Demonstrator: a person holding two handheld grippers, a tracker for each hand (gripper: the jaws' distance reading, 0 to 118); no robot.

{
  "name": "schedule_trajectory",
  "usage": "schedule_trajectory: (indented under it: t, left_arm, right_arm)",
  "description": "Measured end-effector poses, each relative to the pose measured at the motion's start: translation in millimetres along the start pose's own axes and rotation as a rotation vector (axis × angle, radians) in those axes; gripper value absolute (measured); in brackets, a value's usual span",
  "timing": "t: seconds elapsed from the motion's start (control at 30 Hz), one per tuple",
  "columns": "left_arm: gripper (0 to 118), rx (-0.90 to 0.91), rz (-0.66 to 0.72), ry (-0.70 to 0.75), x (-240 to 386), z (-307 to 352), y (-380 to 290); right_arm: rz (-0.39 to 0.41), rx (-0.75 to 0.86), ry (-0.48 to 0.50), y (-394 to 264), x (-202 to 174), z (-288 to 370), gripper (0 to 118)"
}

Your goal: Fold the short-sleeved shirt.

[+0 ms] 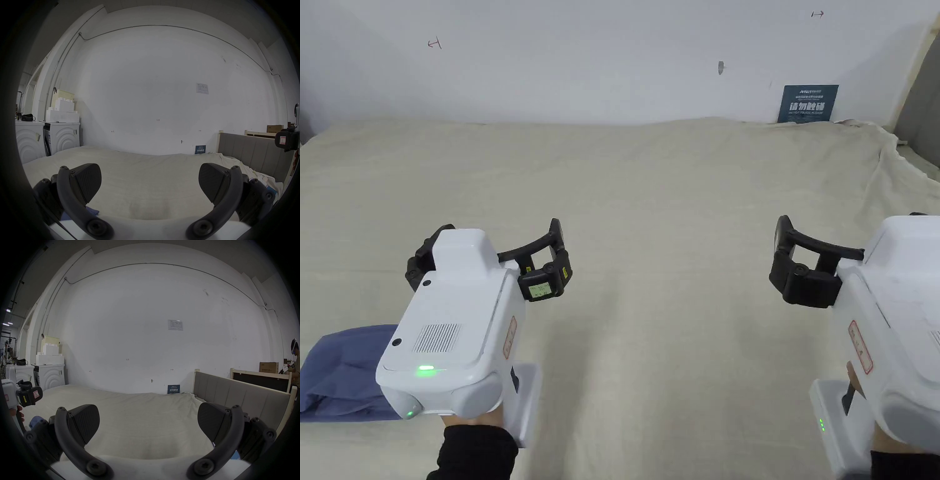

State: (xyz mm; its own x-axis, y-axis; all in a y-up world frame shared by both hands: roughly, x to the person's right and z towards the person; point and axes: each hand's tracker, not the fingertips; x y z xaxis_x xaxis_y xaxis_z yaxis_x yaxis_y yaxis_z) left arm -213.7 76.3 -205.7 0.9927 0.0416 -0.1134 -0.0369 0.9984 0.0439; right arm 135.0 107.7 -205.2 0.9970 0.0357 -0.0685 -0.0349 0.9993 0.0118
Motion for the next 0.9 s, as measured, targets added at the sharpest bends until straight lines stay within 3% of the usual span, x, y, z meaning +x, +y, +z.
schedule_trajectory:
  t: [0.9]
  left_arm:
    - [118,0.004,-0.009,0.008,-0.1,0.8,-0.4]
  right_arm:
    - [0.002,0.0,0.001,0.8,-1.5,0.1,118]
